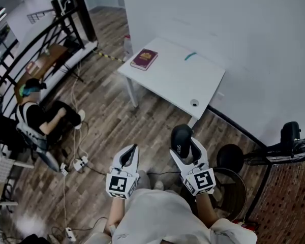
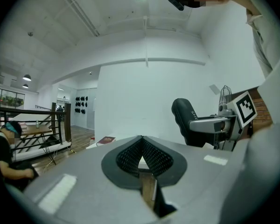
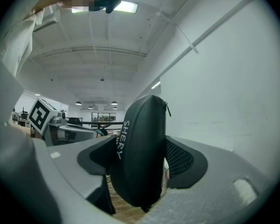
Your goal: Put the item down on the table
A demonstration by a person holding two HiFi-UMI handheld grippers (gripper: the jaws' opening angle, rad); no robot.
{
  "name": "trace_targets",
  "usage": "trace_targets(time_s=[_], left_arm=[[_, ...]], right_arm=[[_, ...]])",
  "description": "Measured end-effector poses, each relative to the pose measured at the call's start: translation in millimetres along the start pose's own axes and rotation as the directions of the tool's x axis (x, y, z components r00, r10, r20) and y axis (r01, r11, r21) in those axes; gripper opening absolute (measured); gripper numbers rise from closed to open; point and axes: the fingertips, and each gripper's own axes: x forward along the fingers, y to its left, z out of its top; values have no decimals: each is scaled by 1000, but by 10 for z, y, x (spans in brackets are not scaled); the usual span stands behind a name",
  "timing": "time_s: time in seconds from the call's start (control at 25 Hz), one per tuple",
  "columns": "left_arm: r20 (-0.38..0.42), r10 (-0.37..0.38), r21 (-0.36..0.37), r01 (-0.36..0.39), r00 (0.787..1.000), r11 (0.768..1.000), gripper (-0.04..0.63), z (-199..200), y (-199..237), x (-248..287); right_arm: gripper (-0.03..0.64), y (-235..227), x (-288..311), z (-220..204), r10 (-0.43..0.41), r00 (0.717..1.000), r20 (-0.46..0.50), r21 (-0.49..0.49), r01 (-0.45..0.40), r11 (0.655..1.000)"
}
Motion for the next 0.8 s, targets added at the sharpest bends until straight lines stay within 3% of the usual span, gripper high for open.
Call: trace_targets(time_s=[0.4,0.8], left_arm=[[22,-7,-4,7,1000,1000,18,88,235,370],[34,-56,2,56,998,998,18,113,808,1007]], right_arm=[[327,-205,367,27,-18,1000,11,-7,18,1000],[327,-434,1137,-26,-51,999,-10,-3,51,999]])
